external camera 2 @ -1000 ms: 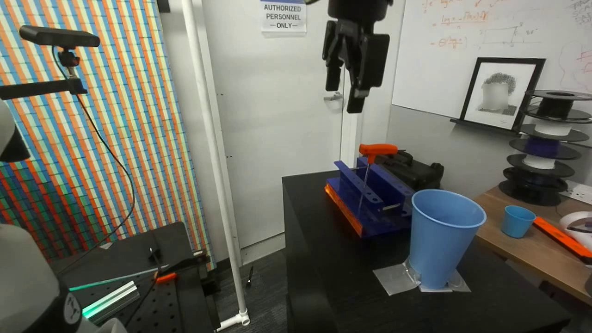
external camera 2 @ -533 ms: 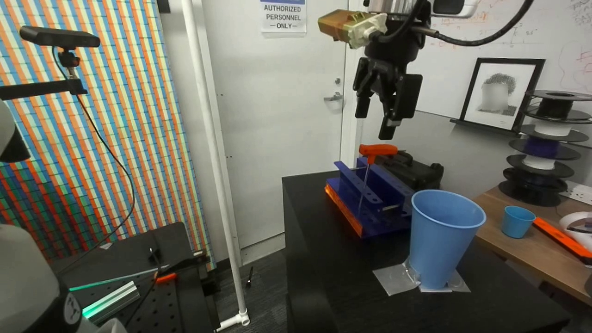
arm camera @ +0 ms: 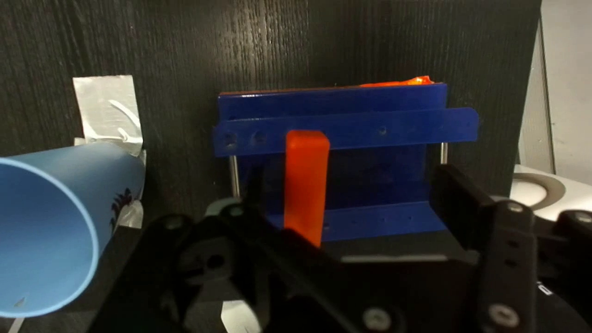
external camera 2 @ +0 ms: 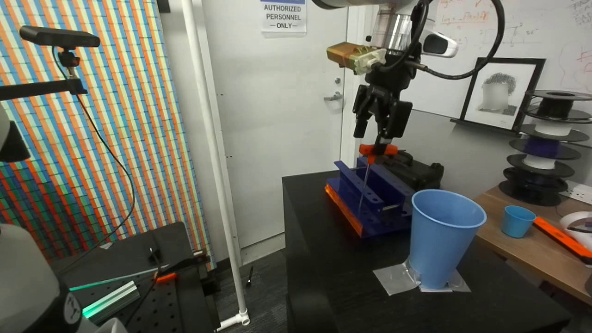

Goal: Pick up the orange object tool and put it in the cup

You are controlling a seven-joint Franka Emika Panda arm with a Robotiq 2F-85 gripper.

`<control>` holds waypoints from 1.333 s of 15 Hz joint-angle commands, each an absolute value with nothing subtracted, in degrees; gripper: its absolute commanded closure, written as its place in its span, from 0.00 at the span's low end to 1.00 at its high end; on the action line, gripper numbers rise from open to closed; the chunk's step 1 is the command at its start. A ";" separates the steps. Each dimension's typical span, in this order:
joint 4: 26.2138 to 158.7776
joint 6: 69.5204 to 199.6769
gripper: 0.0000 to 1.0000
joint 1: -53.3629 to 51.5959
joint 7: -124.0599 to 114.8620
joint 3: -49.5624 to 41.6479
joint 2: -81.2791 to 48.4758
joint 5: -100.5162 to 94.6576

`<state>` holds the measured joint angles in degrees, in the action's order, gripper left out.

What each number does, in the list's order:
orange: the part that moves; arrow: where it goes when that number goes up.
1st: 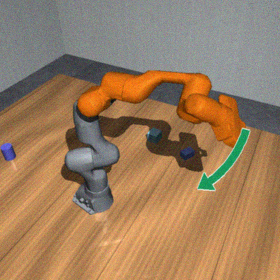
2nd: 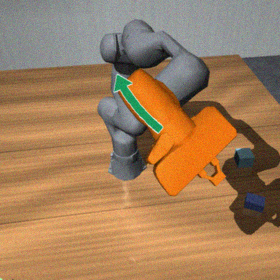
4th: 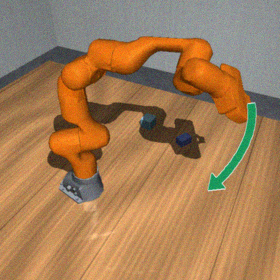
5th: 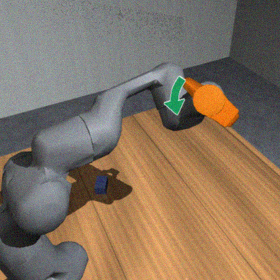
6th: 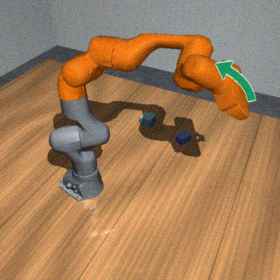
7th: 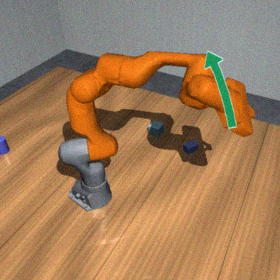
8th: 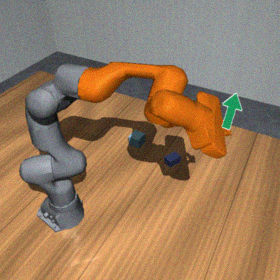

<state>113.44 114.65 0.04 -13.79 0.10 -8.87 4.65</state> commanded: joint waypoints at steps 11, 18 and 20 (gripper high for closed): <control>112.83 103.69 0.93 -0.72 -17.32 -1.44 -7.74 -4.88; 112.46 101.91 0.90 -1.37 -16.25 -0.11 -3.18 -6.09; 112.61 101.79 0.89 -1.36 -15.09 0.24 -1.77 -5.70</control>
<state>112.86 103.37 -0.99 -16.64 -0.21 -4.43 -5.54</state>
